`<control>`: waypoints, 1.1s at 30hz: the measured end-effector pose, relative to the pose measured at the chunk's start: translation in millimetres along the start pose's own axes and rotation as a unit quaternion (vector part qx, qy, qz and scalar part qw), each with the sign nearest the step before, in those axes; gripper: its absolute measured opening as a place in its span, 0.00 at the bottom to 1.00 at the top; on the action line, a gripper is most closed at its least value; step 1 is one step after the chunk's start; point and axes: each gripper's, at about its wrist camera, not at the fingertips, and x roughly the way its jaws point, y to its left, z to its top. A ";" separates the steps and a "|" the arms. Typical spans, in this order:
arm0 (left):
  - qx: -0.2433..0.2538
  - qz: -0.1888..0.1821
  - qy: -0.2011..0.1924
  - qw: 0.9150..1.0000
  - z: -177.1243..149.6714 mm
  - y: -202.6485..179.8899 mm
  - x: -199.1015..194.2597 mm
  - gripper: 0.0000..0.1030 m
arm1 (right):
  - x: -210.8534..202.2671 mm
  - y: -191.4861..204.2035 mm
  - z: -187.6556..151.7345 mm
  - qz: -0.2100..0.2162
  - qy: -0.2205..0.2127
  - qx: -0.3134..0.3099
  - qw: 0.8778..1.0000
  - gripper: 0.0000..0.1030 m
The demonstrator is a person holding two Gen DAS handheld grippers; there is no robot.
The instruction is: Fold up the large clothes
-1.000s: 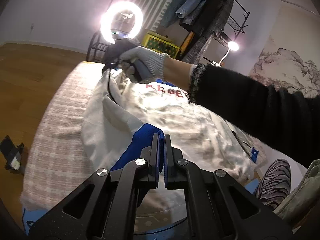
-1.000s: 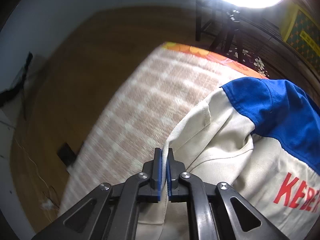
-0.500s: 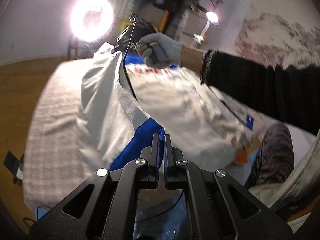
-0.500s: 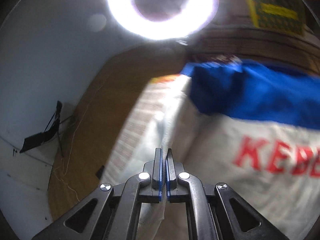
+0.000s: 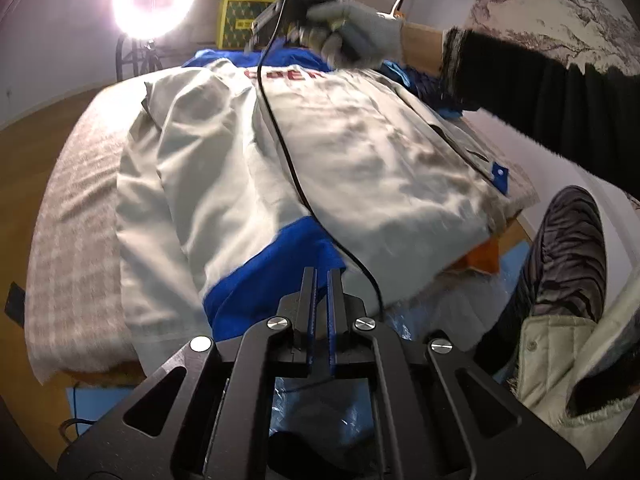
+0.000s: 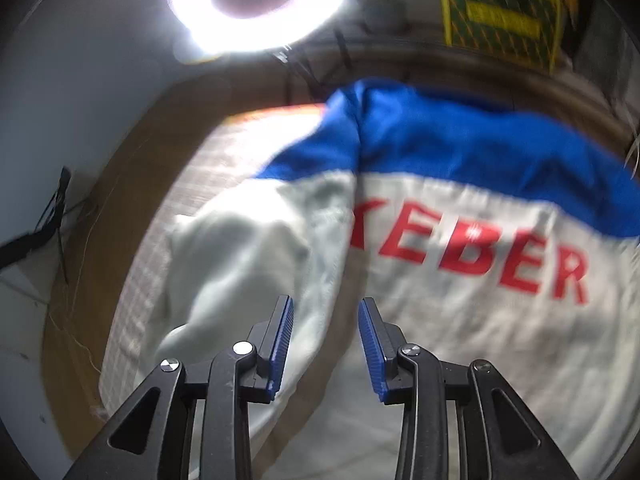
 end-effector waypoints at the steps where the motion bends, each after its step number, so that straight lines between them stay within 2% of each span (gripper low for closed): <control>1: -0.005 -0.004 0.000 1.000 -1.5 0.0 -2.3 0.04 | -11.9 3.7 0.5 -0.003 -0.008 -0.010 1.000 0.35; 3: -0.026 -0.013 -0.008 1.000 -8.7 0.9 -13.9 0.13 | -31.3 3.9 0.6 -0.001 -0.019 -0.019 1.000 0.35; 5: -0.052 -0.014 -0.019 0.998 -14.5 6.5 -23.5 0.34 | -53.6 7.0 -4.0 0.009 -0.034 -0.029 0.999 0.35; 8: -0.103 -0.006 -0.033 0.994 -21.9 23.5 -30.7 0.36 | -83.9 12.6 -12.7 0.030 -0.056 -0.042 0.997 0.35; 9: -0.126 0.009 -0.032 0.991 -23.7 31.6 -26.8 0.36 | -86.7 16.6 -16.8 0.035 -0.059 -0.045 0.997 0.35; 13: -0.205 0.007 -0.012 0.979 -25.5 60.6 4.1 0.36 | -96.4 39.3 -21.3 0.043 -0.064 -0.075 0.994 0.37; 17: -0.246 -0.010 0.008 0.969 -24.2 78.3 34.6 0.36 | -82.7 68.4 -20.4 0.046 -0.059 -0.100 0.992 0.44; 21: -0.262 -0.032 0.008 0.965 -23.6 85.4 49.6 0.36 | -48.6 107.8 -9.4 0.033 -0.044 -0.134 0.990 0.44; 22: -0.263 -0.035 0.007 0.964 -24.2 85.2 50.9 0.33 | -40.6 115.4 -6.5 0.031 -0.040 -0.140 0.989 0.44; 23: -0.265 -0.040 0.008 0.963 -24.5 86.2 52.9 0.20 | -27.7 125.9 -2.0 0.026 -0.033 -0.150 0.988 0.44; 25: -0.269 -0.059 0.011 0.961 -24.7 88.4 57.6 0.03 | -8.8 140.1 3.8 0.013 -0.023 -0.166 0.986 0.44; 28: -0.245 -0.056 0.004 0.968 -21.0 82.8 56.0 0.01 | 31.4 165.5 16.6 -0.010 -0.005 -0.190 0.982 0.44; 33: -0.235 -0.067 -0.011 0.970 -18.5 80.9 48.7 0.00 | 90.1 193.9 31.7 -0.056 0.025 -0.228 0.972 0.44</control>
